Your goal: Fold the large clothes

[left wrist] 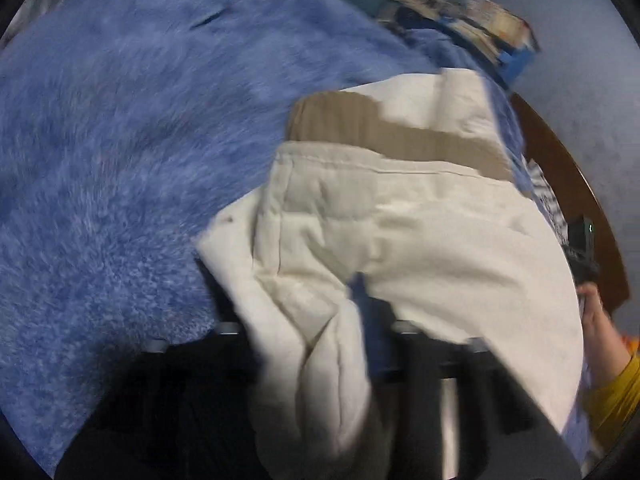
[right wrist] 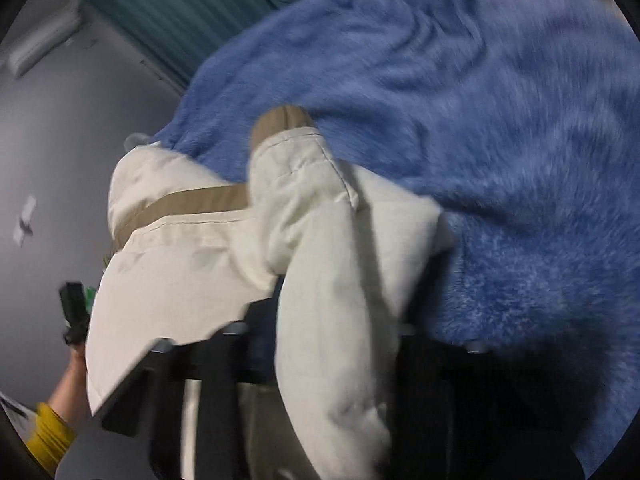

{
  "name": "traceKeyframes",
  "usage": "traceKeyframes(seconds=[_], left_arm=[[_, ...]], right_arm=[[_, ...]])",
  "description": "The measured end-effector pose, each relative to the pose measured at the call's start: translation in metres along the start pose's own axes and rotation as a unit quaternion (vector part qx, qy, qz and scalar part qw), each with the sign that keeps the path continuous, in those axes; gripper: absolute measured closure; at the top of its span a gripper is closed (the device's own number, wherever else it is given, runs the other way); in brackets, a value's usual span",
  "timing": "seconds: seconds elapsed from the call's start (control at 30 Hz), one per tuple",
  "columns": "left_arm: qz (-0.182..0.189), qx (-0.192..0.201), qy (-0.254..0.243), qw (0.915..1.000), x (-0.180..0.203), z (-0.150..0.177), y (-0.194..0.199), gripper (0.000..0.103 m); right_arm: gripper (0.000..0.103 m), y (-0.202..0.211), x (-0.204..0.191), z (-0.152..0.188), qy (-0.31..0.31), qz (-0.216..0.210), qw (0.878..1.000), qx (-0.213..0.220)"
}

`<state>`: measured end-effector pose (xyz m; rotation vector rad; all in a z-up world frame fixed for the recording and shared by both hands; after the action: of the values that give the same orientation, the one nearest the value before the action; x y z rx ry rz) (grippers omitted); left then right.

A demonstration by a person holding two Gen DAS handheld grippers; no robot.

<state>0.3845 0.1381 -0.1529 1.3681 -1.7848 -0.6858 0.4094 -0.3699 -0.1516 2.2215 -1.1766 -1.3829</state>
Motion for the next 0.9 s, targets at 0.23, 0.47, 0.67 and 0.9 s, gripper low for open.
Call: traceKeyframes(seconds=[0.23, 0.47, 0.67, 0.9], left_arm=[[0.003, 0.063, -0.031, 0.9975, 0.031, 0.003, 0.070, 0.095], [0.021, 0.127, -0.061, 0.9899, 0.073, 0.026, 0.171, 0.096], [0.061, 0.146, -0.074, 0.9846, 0.105, 0.056, 0.256, 0.096], [0.073, 0.066, -0.074, 0.9924, 0.121, 0.112, 0.241, 0.096]], right_arm=[[0.093, 0.068, -0.077, 0.007, 0.098, 0.026, 0.991, 0.089], [0.094, 0.159, -0.141, 0.042, 0.124, -0.022, 0.982, 0.142], [0.094, 0.237, -0.166, 0.070, 0.116, -0.052, 0.980, 0.151], [0.094, 0.243, -0.113, 0.125, 0.058, -0.018, 0.995, 0.077]])
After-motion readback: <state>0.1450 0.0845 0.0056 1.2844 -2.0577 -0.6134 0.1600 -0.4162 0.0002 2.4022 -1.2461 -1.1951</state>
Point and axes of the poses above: each gripper's, at about its wrist camera, not at the fingertips, and y roughly against the way its jaws point, x to its right, z to its underside, the point moved 8 cm from there along -y, roughly the way its jaws point, and after that the axes turned 10 degrees about -z, right-handed, at the moved point
